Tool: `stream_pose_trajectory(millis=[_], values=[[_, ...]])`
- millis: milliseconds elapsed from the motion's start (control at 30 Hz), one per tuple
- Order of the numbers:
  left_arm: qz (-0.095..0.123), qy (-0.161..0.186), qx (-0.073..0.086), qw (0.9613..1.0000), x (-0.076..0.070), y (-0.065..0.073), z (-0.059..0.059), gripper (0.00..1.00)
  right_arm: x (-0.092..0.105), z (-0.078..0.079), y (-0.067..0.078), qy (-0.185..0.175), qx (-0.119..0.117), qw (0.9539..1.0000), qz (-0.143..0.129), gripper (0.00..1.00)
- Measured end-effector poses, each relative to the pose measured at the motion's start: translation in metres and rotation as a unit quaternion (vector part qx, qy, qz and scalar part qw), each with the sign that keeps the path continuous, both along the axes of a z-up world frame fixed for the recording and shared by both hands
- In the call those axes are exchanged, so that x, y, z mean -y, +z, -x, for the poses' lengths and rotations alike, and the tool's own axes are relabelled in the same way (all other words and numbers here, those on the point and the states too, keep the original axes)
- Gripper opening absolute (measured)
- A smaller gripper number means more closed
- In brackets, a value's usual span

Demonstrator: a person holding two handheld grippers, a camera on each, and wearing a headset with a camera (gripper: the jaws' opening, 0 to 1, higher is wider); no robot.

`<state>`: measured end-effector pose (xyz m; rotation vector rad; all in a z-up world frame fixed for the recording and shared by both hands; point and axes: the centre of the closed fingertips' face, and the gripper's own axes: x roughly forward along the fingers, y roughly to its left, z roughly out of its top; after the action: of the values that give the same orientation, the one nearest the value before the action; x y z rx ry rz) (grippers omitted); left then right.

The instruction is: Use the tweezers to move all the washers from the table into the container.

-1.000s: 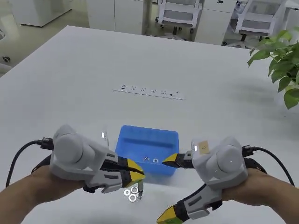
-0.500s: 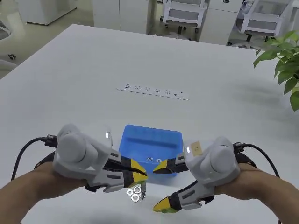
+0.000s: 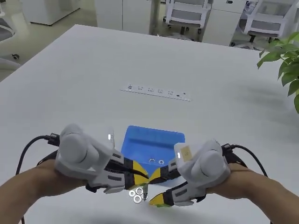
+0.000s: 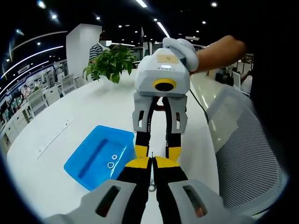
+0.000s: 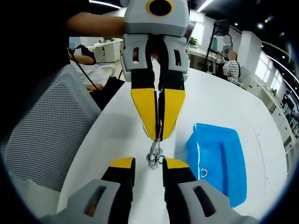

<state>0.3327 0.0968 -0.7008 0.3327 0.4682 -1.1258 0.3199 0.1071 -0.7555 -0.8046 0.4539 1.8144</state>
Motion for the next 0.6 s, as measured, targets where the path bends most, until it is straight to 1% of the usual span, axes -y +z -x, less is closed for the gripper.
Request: stream_pose_trajectory(millis=[133,300,433,600], values=[[-0.003,-0.007,-0.001,1.0,0.001,0.0,0.001,0.06,-0.002,-0.002,-0.004,0.005,0.004,1.0,0.005,0.22],[-0.003,-0.01,-0.004,0.9999,0.002,-0.001,0.0,0.06,-0.007,-0.002,-0.005,0.011,0.006,0.9999,0.004,0.16],[-0.004,-0.012,-0.006,0.9999,0.003,-0.001,0.001,0.06,-0.012,-0.003,-0.007,0.015,0.008,0.9998,0.004,0.15],[-0.005,-0.014,-0.01,0.9998,0.003,-0.002,0.0,0.06,-0.013,-0.002,-0.012,0.024,0.012,0.9996,0.014,0.13]])
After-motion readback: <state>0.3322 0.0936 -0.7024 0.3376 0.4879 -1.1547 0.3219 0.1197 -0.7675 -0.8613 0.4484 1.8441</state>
